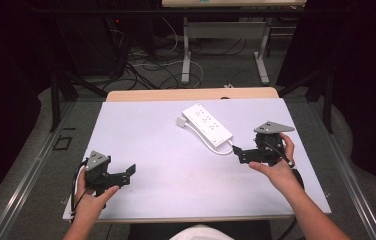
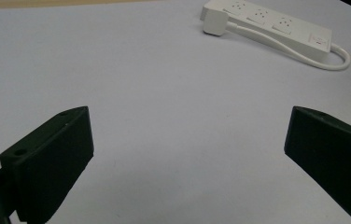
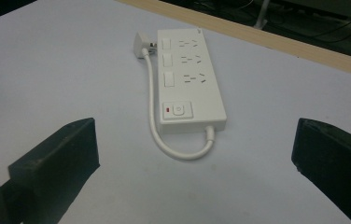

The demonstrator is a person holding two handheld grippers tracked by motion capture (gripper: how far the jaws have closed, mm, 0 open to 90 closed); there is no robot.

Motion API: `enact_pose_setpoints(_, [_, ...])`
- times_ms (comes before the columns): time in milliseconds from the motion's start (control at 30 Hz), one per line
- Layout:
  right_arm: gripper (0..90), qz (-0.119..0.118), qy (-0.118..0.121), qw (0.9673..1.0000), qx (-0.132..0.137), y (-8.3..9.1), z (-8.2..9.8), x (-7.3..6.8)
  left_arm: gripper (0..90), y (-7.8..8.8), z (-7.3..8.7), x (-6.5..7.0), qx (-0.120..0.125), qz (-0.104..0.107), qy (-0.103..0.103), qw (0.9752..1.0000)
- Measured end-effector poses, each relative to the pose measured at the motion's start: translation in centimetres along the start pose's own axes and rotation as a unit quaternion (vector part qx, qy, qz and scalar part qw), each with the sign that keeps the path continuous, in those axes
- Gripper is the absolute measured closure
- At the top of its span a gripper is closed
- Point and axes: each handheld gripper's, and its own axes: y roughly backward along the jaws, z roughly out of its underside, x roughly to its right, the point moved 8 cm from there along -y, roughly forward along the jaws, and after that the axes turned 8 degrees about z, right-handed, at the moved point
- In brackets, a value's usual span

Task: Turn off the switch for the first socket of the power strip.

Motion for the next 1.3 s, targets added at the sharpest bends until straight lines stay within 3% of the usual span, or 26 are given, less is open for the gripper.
enact_pose_setpoints(433, [2.8,-0.006,0.007,0.9998,-0.017,-1.6,-1.2,-0.5,1.1,-0.1,0.0,0.0,0.0,0.0,-0.001,1.0])
enact_pose_setpoints(900, [5.6,-0.009,-0.01,0.9988,-0.046,-3.9,-2.6,0.4,1.1,-0.1,0.1,-0.2,-0.001,0.001,0.002,1.0])
enact_pose_setpoints(1300, [8.0,0.001,-0.006,0.9984,-0.055,-4.9,-3.7,1.2,1.1,-0.1,0.2,-0.2,-0.002,0.001,0.002,1.0])
